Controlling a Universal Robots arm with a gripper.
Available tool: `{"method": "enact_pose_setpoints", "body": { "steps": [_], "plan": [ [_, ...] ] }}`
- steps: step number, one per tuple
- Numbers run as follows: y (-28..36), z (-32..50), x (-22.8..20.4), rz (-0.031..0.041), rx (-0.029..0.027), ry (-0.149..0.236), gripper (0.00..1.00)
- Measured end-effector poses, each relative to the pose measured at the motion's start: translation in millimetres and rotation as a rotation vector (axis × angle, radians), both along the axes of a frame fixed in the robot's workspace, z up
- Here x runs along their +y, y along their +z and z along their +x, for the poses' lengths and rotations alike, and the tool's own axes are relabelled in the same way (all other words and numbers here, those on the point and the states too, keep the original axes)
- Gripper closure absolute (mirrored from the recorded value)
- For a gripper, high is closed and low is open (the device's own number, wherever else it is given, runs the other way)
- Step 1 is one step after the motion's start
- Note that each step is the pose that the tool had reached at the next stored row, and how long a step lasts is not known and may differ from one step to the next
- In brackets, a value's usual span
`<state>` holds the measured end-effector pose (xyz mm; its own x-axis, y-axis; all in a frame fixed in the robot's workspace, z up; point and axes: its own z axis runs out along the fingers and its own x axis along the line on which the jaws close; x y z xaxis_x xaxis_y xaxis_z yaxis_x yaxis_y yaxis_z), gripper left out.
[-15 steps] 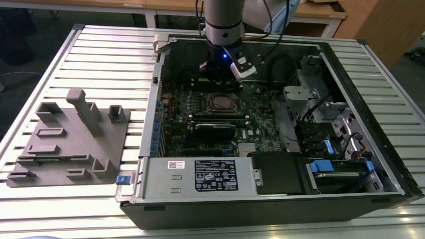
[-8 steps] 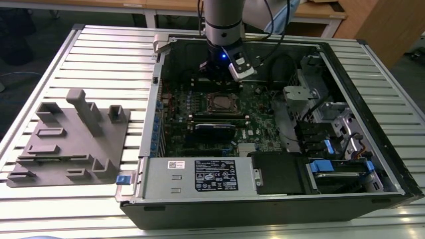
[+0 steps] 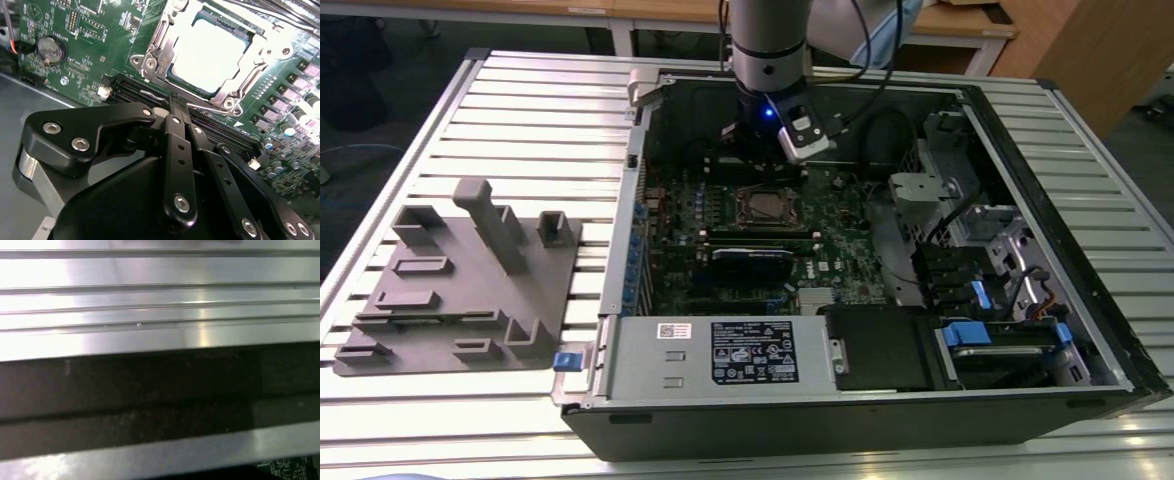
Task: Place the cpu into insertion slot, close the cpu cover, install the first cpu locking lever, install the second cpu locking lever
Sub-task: 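Install the first cpu locking lever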
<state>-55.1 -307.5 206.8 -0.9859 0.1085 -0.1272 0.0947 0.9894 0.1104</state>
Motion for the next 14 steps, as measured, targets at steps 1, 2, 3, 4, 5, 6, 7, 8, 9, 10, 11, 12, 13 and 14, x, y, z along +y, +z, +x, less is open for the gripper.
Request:
{"method": "enact_pose_setpoints", "body": {
  "steps": [1,2,3,4,5,6,7,8,9,10,11,12,13,14],
  "plan": [
    [0.1,0.0,0.1,-0.0001,0.0002,-0.010,0.89],
    [0.0,0.0,0.3,-0.0001,0.0001,-0.018,0.89],
    [0.0,0.0,0.5,-0.0001,0.0000,-0.027,0.89],
    [0.0,0.0,0.6,-0.0001,0.0001,-0.036,0.89],
    [0.0,0.0,0.8,-0.0001,0.0001,-0.045,0.89],
    [-0.1,0.0,0.9,-0.0001,0.0001,-0.053,0.89],
    [-0.1,0.1,1.0,-0.0001,0.0000,-0.061,0.89],
    [-0.1,0.0,1.2,0.0000,0.0001,-0.068,0.89],
    [-0.1,0.1,1.2,0.0004,0.0002,-0.072,0.89],
    [0.0,0.0,1.2,0.0020,0.0003,-0.074,0.89],
    [-0.1,0.0,1.2,0.0051,0.0002,-0.075,0.89],
    [-0.1,0.0,1.2,0.0074,0.0003,-0.076,0.89],
    [-0.1,0.1,1.2,0.0106,0.0005,-0.076,0.89],
    [-0.1,0.1,1.2,0.0149,0.0006,-0.076,0.89]
  ]
}}
